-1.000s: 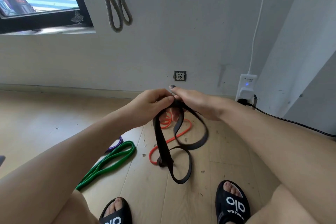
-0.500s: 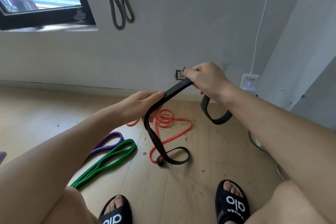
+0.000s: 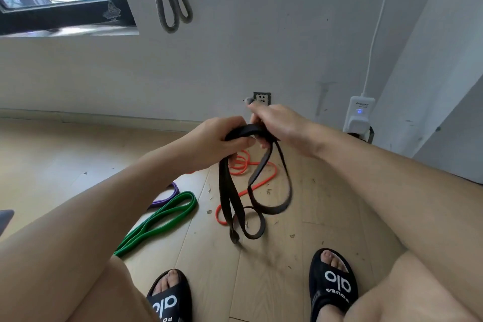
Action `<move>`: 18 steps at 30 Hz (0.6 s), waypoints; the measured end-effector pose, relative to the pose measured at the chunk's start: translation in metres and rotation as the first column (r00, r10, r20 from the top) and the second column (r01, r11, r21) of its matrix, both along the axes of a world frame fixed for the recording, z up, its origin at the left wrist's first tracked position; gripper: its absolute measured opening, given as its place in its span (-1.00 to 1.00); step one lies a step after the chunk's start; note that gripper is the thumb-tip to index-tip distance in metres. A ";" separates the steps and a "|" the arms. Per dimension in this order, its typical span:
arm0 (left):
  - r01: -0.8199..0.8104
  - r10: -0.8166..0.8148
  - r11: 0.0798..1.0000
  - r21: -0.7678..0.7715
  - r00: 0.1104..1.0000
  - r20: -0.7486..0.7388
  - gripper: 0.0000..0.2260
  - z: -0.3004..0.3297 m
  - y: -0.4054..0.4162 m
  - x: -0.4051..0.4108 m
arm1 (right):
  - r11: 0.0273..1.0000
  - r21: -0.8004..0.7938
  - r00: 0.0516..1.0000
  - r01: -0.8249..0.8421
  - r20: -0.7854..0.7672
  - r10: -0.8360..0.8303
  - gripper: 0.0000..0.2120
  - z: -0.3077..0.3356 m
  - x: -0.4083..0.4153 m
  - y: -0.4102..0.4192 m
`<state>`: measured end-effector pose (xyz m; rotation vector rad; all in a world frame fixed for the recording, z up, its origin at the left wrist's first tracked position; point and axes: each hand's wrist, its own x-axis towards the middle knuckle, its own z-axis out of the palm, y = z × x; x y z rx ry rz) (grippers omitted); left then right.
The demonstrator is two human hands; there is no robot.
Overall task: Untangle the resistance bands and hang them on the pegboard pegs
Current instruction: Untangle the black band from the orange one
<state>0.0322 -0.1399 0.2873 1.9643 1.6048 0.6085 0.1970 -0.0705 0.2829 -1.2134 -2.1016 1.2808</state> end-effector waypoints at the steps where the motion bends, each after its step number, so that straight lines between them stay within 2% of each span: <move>1: 0.005 -0.005 1.000 -0.019 1.000 0.023 -0.95 0.000 0.000 0.000 | 0.996 0.089 0.998 0.000 0.057 -0.005 -0.44 0.001 -0.001 -0.001; 3: 0.006 -0.003 0.999 -0.047 0.997 0.074 -0.95 -0.001 0.000 -0.002 | 0.977 0.212 0.993 -0.006 0.115 -0.018 -0.47 0.005 0.000 -0.002; 7: 0.019 -0.002 0.990 -0.142 0.992 0.123 -0.87 -0.011 0.002 -0.011 | 0.947 0.297 0.992 0.126 -0.050 -0.116 -0.44 0.022 0.012 0.006; 9: 0.010 -0.002 0.990 -0.139 0.998 0.063 -0.87 -0.014 0.002 -0.012 | 0.921 0.350 0.985 0.173 -0.056 -0.164 -0.44 0.024 0.021 0.012; 11: -0.028 0.024 0.998 -0.059 0.997 -0.069 -0.85 -0.012 0.001 -0.010 | 0.909 0.370 0.975 0.192 0.030 -0.219 -0.45 0.017 0.027 0.017; 12: -0.048 0.047 0.999 -0.008 0.994 -0.102 -0.84 -0.009 0.001 -0.008 | 0.917 0.348 0.969 0.193 0.081 -0.235 -0.46 0.012 0.028 0.018; 14: -0.081 0.086 0.994 0.073 0.994 -0.065 -0.83 -0.001 0.001 -0.007 | 0.965 0.207 0.970 0.160 0.147 -0.192 -0.47 0.005 0.028 0.015; 16: -0.092 0.092 0.990 0.110 0.996 0.003 -0.85 0.007 0.000 -0.005 | 0.995 -0.015 0.992 0.098 0.085 -0.096 -0.41 0.001 0.024 0.009; 18: -0.066 0.066 0.991 0.113 0.998 0.005 -0.87 0.013 -0.001 -0.001 | 0.993 -0.115 1.000 0.017 -0.010 -0.018 -0.38 0.005 0.019 0.004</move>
